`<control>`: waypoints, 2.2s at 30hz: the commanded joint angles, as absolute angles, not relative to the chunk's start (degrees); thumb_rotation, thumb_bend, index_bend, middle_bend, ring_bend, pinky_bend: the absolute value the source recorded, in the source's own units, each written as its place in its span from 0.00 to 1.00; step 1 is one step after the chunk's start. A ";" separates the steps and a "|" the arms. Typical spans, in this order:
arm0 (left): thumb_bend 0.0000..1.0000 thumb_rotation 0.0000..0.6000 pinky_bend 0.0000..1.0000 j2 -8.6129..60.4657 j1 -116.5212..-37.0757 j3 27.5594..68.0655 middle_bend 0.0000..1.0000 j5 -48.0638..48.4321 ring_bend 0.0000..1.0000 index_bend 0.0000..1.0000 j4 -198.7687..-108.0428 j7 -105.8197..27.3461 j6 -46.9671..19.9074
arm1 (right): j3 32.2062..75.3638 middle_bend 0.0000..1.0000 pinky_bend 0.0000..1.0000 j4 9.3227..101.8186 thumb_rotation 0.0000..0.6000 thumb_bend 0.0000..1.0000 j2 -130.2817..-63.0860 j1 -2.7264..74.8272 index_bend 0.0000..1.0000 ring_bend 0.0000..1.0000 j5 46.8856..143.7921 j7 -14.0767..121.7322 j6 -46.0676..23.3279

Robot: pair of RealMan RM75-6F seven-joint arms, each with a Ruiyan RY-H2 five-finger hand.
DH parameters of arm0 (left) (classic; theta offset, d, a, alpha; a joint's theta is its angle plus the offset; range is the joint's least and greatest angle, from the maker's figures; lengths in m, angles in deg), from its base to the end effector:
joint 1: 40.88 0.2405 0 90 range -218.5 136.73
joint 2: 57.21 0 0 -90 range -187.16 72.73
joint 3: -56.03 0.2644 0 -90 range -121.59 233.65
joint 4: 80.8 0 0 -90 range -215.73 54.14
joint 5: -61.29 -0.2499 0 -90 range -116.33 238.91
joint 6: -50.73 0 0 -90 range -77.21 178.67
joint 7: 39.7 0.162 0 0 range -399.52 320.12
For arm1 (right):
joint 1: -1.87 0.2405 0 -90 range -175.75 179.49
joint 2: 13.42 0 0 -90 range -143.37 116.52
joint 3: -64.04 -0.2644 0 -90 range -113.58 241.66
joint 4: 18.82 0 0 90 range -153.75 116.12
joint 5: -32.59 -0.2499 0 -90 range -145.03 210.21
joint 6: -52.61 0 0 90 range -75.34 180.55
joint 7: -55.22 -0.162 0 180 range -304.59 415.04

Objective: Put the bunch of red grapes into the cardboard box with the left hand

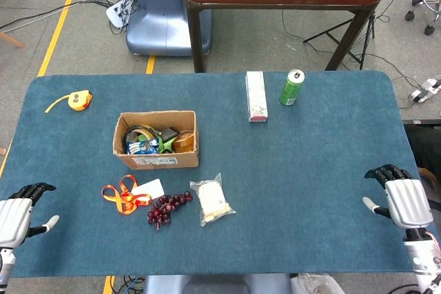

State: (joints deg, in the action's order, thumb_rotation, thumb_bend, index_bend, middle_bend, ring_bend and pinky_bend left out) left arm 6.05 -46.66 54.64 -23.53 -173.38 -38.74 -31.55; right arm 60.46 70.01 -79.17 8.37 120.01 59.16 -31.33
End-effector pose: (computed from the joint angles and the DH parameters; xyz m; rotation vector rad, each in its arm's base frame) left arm -0.3402 0.2017 0.1211 -1.4252 -0.9347 -0.8418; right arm -0.3355 -0.2167 0.1207 1.4525 -0.8015 0.8608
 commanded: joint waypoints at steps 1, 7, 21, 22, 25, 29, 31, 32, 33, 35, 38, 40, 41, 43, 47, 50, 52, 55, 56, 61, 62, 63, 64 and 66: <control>0.16 1.00 0.42 5.63 -46.85 55.76 0.30 -26.05 0.27 0.29 -173.99 -40.59 -31.52 | 60.57 0.43 0.41 70.47 1.00 0.15 -78.79 8.11 0.43 0.28 120.32 59.31 -31.83; 0.16 1.00 0.49 5.61 -47.48 57.43 0.30 -30.57 0.27 0.29 -174.85 -43.24 -31.62 | 60.53 0.43 0.41 71.44 1.00 0.15 -78.09 7.28 0.43 0.28 121.17 59.07 -33.94; 0.16 1.00 0.38 7.03 -51.70 60.35 0.30 -35.54 0.25 0.29 -180.34 -46.57 -25.63 | 60.33 0.43 0.41 72.68 1.00 0.15 -77.36 6.11 0.43 0.29 121.23 59.82 -35.91; 0.15 1.00 0.38 7.07 -51.92 60.35 0.30 -35.49 0.25 0.29 -180.86 -46.00 -25.25 | 60.31 0.43 0.41 72.76 1.00 0.15 -77.27 6.06 0.43 0.29 121.24 59.79 -35.98; 0.15 1.00 0.38 7.89 -52.59 60.11 0.30 -35.16 0.25 0.29 -182.10 -43.25 -24.11 | 60.18 0.43 0.41 72.91 1.00 0.15 -77.00 6.01 0.43 0.29 121.15 59.60 -36.04; 0.15 1.00 0.38 9.35 -54.18 59.89 0.30 -35.25 0.24 0.29 -183.62 -40.23 -21.73 | 60.07 0.43 0.41 73.24 1.00 0.15 -76.63 5.89 0.43 0.29 121.04 59.44 -36.13; 0.15 1.00 0.38 10.05 -55.11 59.75 0.30 -35.33 0.24 0.29 -184.00 -38.50 -20.32 | 60.01 0.43 0.41 73.31 1.00 0.15 -76.56 5.79 0.43 0.29 121.14 59.36 -36.39; 0.15 1.00 0.38 10.46 -55.58 59.63 0.30 -35.29 0.23 0.29 -184.21 -37.51 -19.61 | 60.01 0.43 0.41 73.36 1.00 0.15 -76.51 5.73 0.43 0.29 121.19 59.32 -36.50; 0.15 1.00 0.38 11.04 -56.18 59.45 0.30 -35.06 0.23 0.29 -184.49 -36.16 -18.62 | 60.02 0.43 0.41 73.46 1.00 0.15 -76.43 5.64 0.43 0.29 121.27 59.27 -36.66; 0.15 1.00 0.38 11.94 -57.00 59.10 0.30 -34.24 0.23 0.28 -184.97 -34.16 -17.11 | 60.01 0.43 0.41 73.61 1.00 0.15 -76.27 5.52 0.43 0.29 121.35 59.25 -36.87; 0.15 1.00 0.38 12.80 -58.23 58.41 0.26 -30.79 0.21 0.25 -186.71 -31.05 -13.99 | 59.96 0.43 0.41 73.89 1.00 0.15 -76.02 5.32 0.43 0.29 121.36 59.19 -37.15; 0.15 1.00 0.38 13.32 -58.95 57.80 0.24 -28.60 0.20 0.21 -187.84 -28.58 -12.58 | 59.89 0.43 0.41 74.00 1.00 0.15 -75.85 5.20 0.43 0.29 121.34 59.05 -37.35; 0.15 1.00 0.38 13.57 -59.17 57.54 0.23 -27.73 0.19 0.19 -188.25 -27.31 -12.22 | 59.86 0.43 0.41 74.07 1.00 0.15 -75.78 5.15 0.43 0.29 121.35 59.01 -37.44; 0.15 1.00 0.37 14.29 -59.58 56.89 0.21 -25.93 0.18 0.15 -189.04 -24.40 -11.86 | 59.83 0.43 0.41 74.30 1.00 0.15 -75.55 5.01 0.43 0.29 121.40 58.91 -37.66; 0.15 1.00 0.19 16.00 -60.33 55.90 0.18 -23.61 0.15 0.13 -189.62 -21.61 -11.66 | 59.92 0.43 0.41 74.90 1.00 0.15 -75.03 4.64 0.43 0.29 121.60 58.94 -38.11; 0.15 1.00 0.08 17.40 -61.12 55.22 0.18 -21.74 0.11 0.14 -189.10 -19.96 -11.13 | 59.89 0.43 0.41 75.39 1.00 0.15 -74.71 4.33 0.43 0.29 121.73 59.04 -38.63; 0.15 1.00 0.06 18.52 -61.72 54.89 0.18 -20.72 0.09 0.16 -188.45 -18.66 -10.74 | 59.80 0.43 0.41 75.62 1.00 0.15 -74.54 4.15 0.43 0.29 121.74 59.03 -38.96; 0.15 1.00 0.05 20.04 -62.54 54.67 0.18 -19.55 0.07 0.17 -187.66 -17.14 -10.17 | 59.62 0.43 0.41 75.75 1.00 0.15 -74.42 3.95 0.43 0.29 121.73 58.82 -39.40; 0.15 1.00 0.05 20.43 -62.79 54.62 0.18 -19.17 0.06 0.17 -187.46 -16.63 -9.99 | 59.59 0.43 0.41 75.80 1.00 0.15 -74.36 3.90 0.43 0.29 121.73 58.78 -39.49; 0.15 1.00 0.03 22.20 -64.09 54.49 0.18 -16.82 0.05 0.18 -187.12 -14.18 -8.93 | 59.46 0.43 0.41 76.05 1.00 0.15 -74.01 3.58 0.43 0.29 121.87 58.51 -40.03; 0.15 1.00 0.03 22.49 -64.26 54.49 0.18 -16.44 0.05 0.18 -187.10 -13.88 -8.82 | 59.45 0.43 0.41 76.11 1.00 0.15 -73.95 3.52 0.43 0.29 121.91 58.49 -40.13; 0.15 1.00 0.03 22.90 -64.49 54.53 0.18 -15.93 0.05 0.19 -187.02 -13.46 -8.66 | 59.44 0.43 0.41 76.19 1.00 0.15 -73.87 3.44 0.43 0.29 122.01 58.45 -40.29; 0.15 1.00 0.03 23.21 -64.66 54.58 0.18 -15.49 0.05 0.19 -186.94 -13.13 -8.51 | 59.44 0.43 0.41 76.25 1.00 0.15 -73.82 3.38 0.43 0.29 122.08 58.42 -40.40; 0.15 1.00 0.03 23.85 -65.02 54.63 0.18 -14.46 0.05 0.19 -186.81 -12.46 -8.18 | 59.44 0.43 0.41 76.39 1.00 0.15 -73.72 3.26 0.43 0.29 122.22 58.41 -40.61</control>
